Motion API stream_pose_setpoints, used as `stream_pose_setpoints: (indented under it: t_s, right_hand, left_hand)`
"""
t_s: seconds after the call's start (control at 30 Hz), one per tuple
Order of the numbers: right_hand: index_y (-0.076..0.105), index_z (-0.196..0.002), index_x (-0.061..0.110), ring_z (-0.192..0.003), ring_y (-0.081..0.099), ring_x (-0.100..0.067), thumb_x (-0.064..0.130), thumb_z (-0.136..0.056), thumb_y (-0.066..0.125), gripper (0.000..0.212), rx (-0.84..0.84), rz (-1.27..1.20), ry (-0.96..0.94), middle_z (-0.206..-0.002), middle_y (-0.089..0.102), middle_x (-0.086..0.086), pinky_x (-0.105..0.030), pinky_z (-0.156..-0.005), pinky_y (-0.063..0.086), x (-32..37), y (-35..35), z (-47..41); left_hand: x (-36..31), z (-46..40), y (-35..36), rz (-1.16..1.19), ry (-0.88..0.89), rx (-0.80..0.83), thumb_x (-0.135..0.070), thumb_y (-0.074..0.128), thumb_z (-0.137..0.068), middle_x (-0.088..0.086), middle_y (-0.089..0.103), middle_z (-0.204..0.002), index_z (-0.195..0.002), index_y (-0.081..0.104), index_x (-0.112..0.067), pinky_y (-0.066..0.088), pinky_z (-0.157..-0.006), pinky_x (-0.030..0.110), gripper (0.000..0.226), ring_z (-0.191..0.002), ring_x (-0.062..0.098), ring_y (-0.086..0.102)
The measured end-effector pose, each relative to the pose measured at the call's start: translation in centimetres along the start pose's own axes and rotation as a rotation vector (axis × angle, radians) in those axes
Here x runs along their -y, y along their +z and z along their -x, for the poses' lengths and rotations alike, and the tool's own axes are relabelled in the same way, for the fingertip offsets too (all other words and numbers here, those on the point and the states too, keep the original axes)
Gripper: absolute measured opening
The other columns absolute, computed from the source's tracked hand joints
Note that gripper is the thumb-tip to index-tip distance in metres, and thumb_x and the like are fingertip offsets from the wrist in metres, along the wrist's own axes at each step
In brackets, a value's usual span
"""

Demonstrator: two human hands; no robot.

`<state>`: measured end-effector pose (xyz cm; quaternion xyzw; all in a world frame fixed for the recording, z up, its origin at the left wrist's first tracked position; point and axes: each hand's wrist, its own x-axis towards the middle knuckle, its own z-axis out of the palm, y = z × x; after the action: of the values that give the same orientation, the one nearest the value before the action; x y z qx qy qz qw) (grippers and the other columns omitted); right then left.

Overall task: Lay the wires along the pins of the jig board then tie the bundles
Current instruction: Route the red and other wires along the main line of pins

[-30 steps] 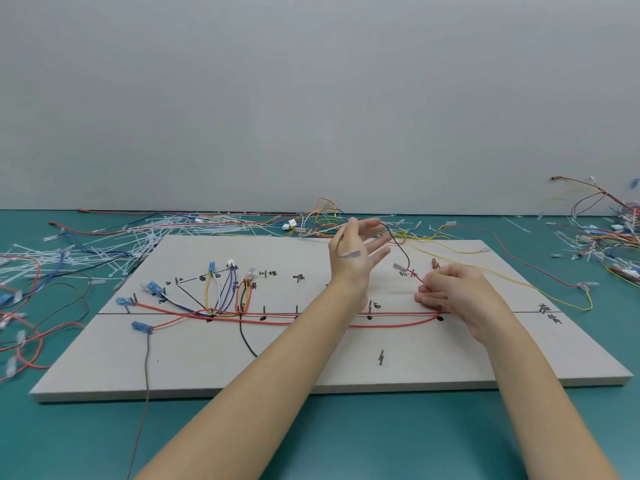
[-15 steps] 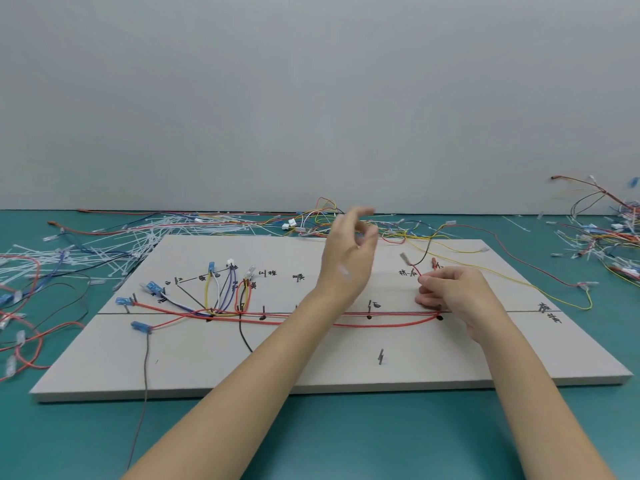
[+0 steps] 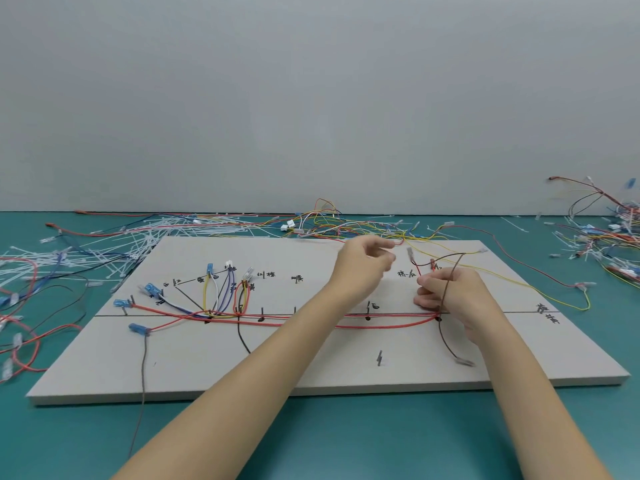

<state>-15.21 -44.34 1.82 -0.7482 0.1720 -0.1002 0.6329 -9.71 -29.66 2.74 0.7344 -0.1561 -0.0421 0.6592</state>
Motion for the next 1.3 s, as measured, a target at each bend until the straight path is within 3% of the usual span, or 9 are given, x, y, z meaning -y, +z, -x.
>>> stream_pose_setpoints:
  t_s: [0.1,0.3,0.47,0.63,0.77,0.9,1.03,1.2,1.3]
  right_hand:
    - [0.057,-0.095,-0.008,-0.042,0.054,-0.017,-0.004,-0.093,0.055,0.005,0.009,0.010,-0.006,-0.079,0.052,-0.018,-0.017,-0.044,0.042,0.1,0.1,0.1]
    - [0.061,-0.098,-0.011,-0.042,0.056,-0.014,-0.003,-0.093,0.056,0.010,0.035,0.047,-0.009,-0.079,0.055,-0.018,-0.015,-0.045,0.044,-0.1,-0.1,-0.1]
    - [0.063,-0.094,-0.008,-0.043,0.057,-0.012,-0.002,-0.094,0.056,0.010,0.064,0.075,-0.019,-0.073,0.057,-0.016,-0.014,-0.045,0.047,-0.3,-0.2,-0.3]
    - [0.064,-0.096,-0.010,-0.049,0.057,-0.015,-0.003,-0.093,0.056,0.011,0.090,0.093,-0.034,-0.075,0.057,-0.016,-0.014,-0.047,0.047,-0.2,-0.2,-0.3]
    - [0.064,-0.096,-0.008,-0.044,0.058,-0.010,-0.002,-0.093,0.057,0.010,0.087,0.099,-0.023,-0.074,0.057,-0.015,-0.013,-0.046,0.048,-0.2,-0.2,-0.4]
    - [0.063,-0.094,-0.006,-0.042,0.057,-0.008,0.000,-0.094,0.056,0.009,0.077,0.119,-0.018,-0.074,0.057,-0.015,-0.013,-0.046,0.048,-0.3,-0.1,-0.5]
    - [0.061,-0.091,-0.005,-0.041,0.056,-0.009,0.001,-0.094,0.057,0.007,0.079,0.110,-0.013,-0.074,0.056,-0.014,-0.014,-0.045,0.047,-0.2,-0.1,-0.4]
    - [0.060,-0.091,-0.005,-0.043,0.055,-0.013,0.000,-0.094,0.056,0.007,0.081,0.112,-0.006,-0.073,0.055,-0.014,-0.014,-0.043,0.044,0.0,0.0,-0.3]
    - [0.060,-0.090,-0.004,-0.048,0.057,-0.017,0.001,-0.095,0.055,0.008,0.066,0.110,-0.002,-0.075,0.056,-0.015,-0.015,-0.045,0.048,-0.1,-0.1,-0.4]
  left_hand:
    - [0.7,0.2,1.1,0.002,-0.048,0.094,0.005,0.056,-0.091,0.013,0.066,-0.100,-0.124,0.059,-0.002,0.049,-0.075,0.027,0.033,-0.081,0.018,0.060]
    - [0.9,-0.4,2.2,0.061,-0.062,0.146,0.003,0.060,-0.091,0.007,0.064,-0.089,-0.115,0.065,0.001,0.046,-0.061,0.013,0.025,-0.071,0.007,0.057]
    - [1.4,-0.5,2.3,-0.062,-0.020,0.151,-0.001,0.059,-0.092,0.005,0.064,-0.089,-0.107,0.068,-0.004,0.044,-0.062,0.018,0.019,-0.070,0.007,0.055]
    - [1.9,-0.6,2.2,-0.192,0.086,0.128,-0.002,0.059,-0.090,0.013,0.071,-0.100,-0.096,0.070,-0.011,0.047,-0.082,0.029,0.015,-0.082,0.017,0.058]
    - [2.2,-0.6,2.1,-0.327,0.191,0.142,-0.005,0.057,-0.091,0.004,0.069,-0.094,-0.094,0.071,-0.010,0.045,-0.075,0.022,0.014,-0.075,0.008,0.055]
    - [2.0,-0.9,1.6,-0.510,0.282,0.151,-0.012,0.056,-0.095,0.008,0.067,-0.101,-0.096,0.068,-0.008,0.049,-0.084,0.036,0.013,-0.091,0.021,0.060]
    - [1.7,-0.7,1.4,-0.667,0.303,0.138,-0.019,0.051,-0.096,0.009,0.058,-0.104,-0.094,0.062,-0.009,0.044,-0.084,0.036,0.015,-0.097,0.024,0.053]
    - [0.1,-0.5,1.2,-0.507,0.198,0.126,-0.016,0.046,-0.091,0.008,0.041,-0.072,-0.062,0.040,-0.012,0.032,-0.064,0.035,0.030,-0.070,0.021,0.038]
    - [-1.2,-0.5,0.2,-0.305,0.095,0.092,-0.019,0.049,-0.091,0.007,0.046,-0.067,-0.065,0.050,-0.007,0.030,-0.065,0.033,0.029,-0.067,0.018,0.039]
